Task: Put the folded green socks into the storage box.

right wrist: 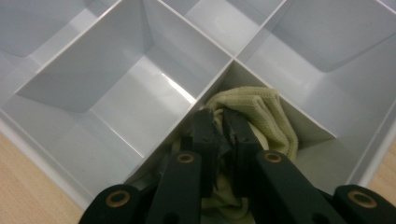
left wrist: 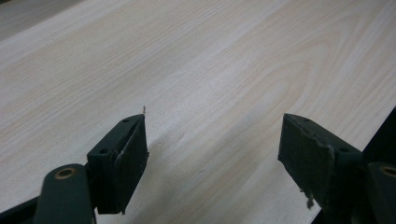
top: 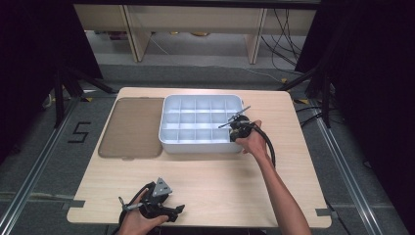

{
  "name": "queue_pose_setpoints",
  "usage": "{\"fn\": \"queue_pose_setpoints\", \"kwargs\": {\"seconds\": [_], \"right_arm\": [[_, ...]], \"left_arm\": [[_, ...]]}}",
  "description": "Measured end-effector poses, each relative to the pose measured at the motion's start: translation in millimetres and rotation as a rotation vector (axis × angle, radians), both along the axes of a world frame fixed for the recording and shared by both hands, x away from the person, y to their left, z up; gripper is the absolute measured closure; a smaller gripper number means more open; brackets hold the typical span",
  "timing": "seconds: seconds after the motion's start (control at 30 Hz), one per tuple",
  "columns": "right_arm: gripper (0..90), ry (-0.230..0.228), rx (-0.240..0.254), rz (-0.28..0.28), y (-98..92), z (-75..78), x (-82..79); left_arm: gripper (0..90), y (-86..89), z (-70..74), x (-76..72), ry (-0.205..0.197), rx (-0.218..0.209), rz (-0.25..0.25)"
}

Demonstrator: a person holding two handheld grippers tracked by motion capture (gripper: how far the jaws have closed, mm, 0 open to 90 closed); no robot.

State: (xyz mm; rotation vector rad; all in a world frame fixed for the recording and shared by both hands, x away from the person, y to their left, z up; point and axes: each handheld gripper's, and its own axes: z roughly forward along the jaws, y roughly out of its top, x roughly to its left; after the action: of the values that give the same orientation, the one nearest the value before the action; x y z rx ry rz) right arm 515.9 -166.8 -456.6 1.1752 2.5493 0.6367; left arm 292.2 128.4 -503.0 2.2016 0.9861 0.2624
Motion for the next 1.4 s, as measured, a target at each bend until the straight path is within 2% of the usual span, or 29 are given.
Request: {"fn": "queue_pose_setpoints", "kwargs": {"seconds": [0.13,0.2,0.23,0.27,0.3,0.33,0.43,0.5,0.63,0.7,0.73,0.77,0.8,0.9,0.97,1.03,1.07,1.1,1.17,1.2,1.23,1.27,1.3,1.33,1.37,1.4], "right_arm": [[82.4,-0.005,0.035,-0.006,-3.5,7.5,-0.6],[81.2,-0.033,0.075,-0.009,-8.1,19.9,-4.0],[81.2,-0.033,0.075,-0.009,-8.1,19.9,-4.0],[80.6,-0.058,0.105,-0.006,-12.2,27.4,-6.0],[80.6,-0.058,0.105,-0.006,-12.2,27.4,-6.0],[80.1,-0.086,0.118,-0.002,-15.9,31.6,-6.6],[79.8,-0.110,0.136,0.000,-18.5,34.3,-8.9],[78.8,-0.121,0.177,-0.011,-21.0,39.6,-13.5],[78.2,-0.124,0.185,-0.005,-23.6,45.5,-18.6],[77.9,-0.167,0.201,-0.003,-25.0,45.3,-20.0],[77.1,-0.159,0.196,0.010,-27.3,47.9,-21.9],[76.8,-0.149,0.202,0.001,-26.9,49.2,-24.2],[76.5,-0.169,0.207,0.008,-27.4,48.8,-24.5],[75.2,-0.168,0.222,0.012,-28.0,51.4,-26.8],[72.4,-0.186,0.238,0.011,-26.9,51.2,-29.8],[69.2,-0.175,0.220,0.031,-28.4,53.9,-31.8],[67.7,-0.173,0.230,0.026,-27.9,54.1,-33.0],[65.7,-0.194,0.228,0.036,-28.7,53.8,-32.6],[63.6,-0.198,0.231,0.032,-28.8,53.6,-33.2],[58.8,-0.178,0.238,0.014,-29.6,54.6,-35.1],[56.9,-0.205,0.267,0.000,-29.1,52.4,-35.1],[54.9,-0.178,0.258,0.006,-30.3,53.9,-36.7],[52.6,-0.171,0.268,0.021,-32.3,54.8,-36.0],[50.5,-0.193,0.259,0.009,-32.6,54.1,-36.9],[48.7,-0.189,0.260,-0.002,-32.9,55.2,-38.7],[47.0,-0.210,0.273,-0.011,-33.0,54.0,-39.3]], "left_arm": [[23.3,1.1,1.2,0.9,-0.008,0.008,-0.001],[23.3,1.5,0.8,1.4,-0.004,-0.004,0.004],[23.3,1.5,0.8,1.4,-0.004,-0.004,0.004],[23.3,2.3,0.4,2.3,-0.006,0.000,0.007],[23.3,2.3,0.4,2.3,-0.006,0.000,0.007],[23.3,2.1,0.3,1.9,-0.004,-0.008,0.010],[23.3,2.3,0.3,1.9,-0.004,-0.005,0.004],[23.3,2.8,-0.3,2.9,-0.009,0.010,0.007],[23.3,3.2,-0.1,2.8,-0.005,0.004,0.002],[23.3,3.2,-0.2,2.9,-0.006,0.000,0.011],[23.3,3.3,-0.5,2.9,-0.008,0.004,0.012],[23.3,3.3,-0.6,2.9,-0.008,0.004,0.012],[23.3,3.2,-0.4,2.7,-0.005,0.001,0.008],[23.3,3.3,-0.8,3.2,-0.007,0.006,0.009],[23.3,3.5,-1.0,3.5,-0.008,0.011,0.010],[23.3,3.6,-1.1,3.6,-0.008,0.010,0.011],[23.3,3.5,-1.1,3.4,-0.007,0.006,0.014],[23.3,3.5,-1.1,3.4,-0.007,0.006,0.014],[23.3,3.6,-0.5,3.0,-0.010,0.010,0.015],[23.3,3.8,0.1,2.9,-0.017,0.011,0.007],[23.3,3.5,-0.1,2.9,-0.014,0.007,0.012],[23.3,3.5,-0.2,3.0,-0.013,0.006,0.013],[23.3,3.8,0.0,3.0,-0.018,0.009,0.010],[23.3,3.8,-0.1,2.9,-0.014,0.007,0.007],[23.3,4.2,-0.4,3.6,-0.018,0.012,0.004],[23.3,3.8,-1.2,3.4,-0.009,0.004,0.019]]}}
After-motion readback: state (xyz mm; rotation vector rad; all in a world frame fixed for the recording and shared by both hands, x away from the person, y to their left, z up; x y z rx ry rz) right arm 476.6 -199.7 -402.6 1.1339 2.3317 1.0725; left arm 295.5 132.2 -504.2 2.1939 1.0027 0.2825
